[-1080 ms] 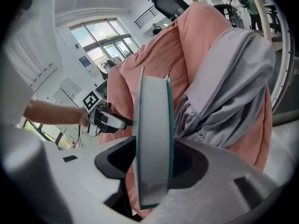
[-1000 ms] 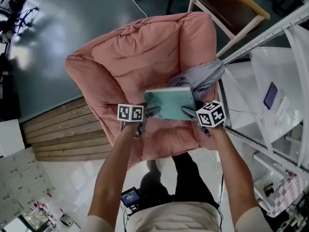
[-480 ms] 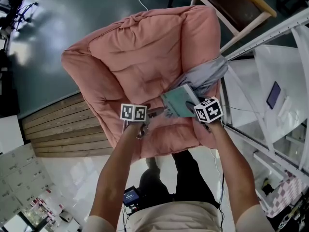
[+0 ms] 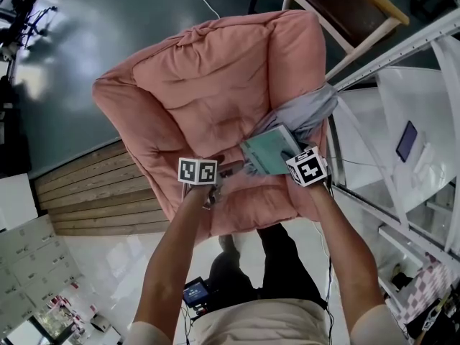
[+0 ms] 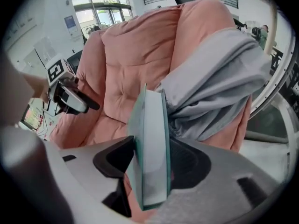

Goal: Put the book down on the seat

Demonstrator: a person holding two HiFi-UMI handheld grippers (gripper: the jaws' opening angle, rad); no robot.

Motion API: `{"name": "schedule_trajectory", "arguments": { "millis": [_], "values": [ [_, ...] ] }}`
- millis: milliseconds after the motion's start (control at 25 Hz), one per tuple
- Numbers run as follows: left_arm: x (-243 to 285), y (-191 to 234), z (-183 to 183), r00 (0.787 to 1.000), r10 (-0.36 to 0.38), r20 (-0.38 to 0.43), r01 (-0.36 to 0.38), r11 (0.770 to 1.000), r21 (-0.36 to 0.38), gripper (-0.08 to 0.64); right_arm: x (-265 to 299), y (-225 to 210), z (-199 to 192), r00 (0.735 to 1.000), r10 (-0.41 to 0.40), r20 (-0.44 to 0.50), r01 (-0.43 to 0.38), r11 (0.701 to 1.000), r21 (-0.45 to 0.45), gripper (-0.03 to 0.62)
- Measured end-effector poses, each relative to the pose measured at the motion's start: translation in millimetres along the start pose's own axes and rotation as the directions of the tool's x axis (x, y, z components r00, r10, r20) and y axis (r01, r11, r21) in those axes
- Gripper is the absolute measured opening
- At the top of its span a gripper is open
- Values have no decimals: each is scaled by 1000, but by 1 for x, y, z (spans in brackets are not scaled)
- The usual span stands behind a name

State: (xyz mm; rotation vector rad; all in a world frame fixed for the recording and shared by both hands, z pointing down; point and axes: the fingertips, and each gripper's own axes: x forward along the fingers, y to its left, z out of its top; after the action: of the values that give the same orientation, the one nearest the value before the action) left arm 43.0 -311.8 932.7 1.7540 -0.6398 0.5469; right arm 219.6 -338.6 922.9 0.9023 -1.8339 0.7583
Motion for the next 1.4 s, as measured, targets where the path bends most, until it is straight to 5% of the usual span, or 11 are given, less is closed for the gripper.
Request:
{"name": "schedule_trajectory", "arguments": {
  "millis": [600,960,1400],
  "values": [
    [-82,-45,18,991,-59,118,54,998,43,363,-84,-4,24,986,-134,104,126,989,79,196],
    [-170,-110,48,960,-124,252,85,983,163,138,-161,9,35,962,-189,197,155,972,178,179],
    [-267,-188,64,912,-209,353,93,943,320,35,-270,49,73,906,-172,386,108,977,182,91]
  ]
}}
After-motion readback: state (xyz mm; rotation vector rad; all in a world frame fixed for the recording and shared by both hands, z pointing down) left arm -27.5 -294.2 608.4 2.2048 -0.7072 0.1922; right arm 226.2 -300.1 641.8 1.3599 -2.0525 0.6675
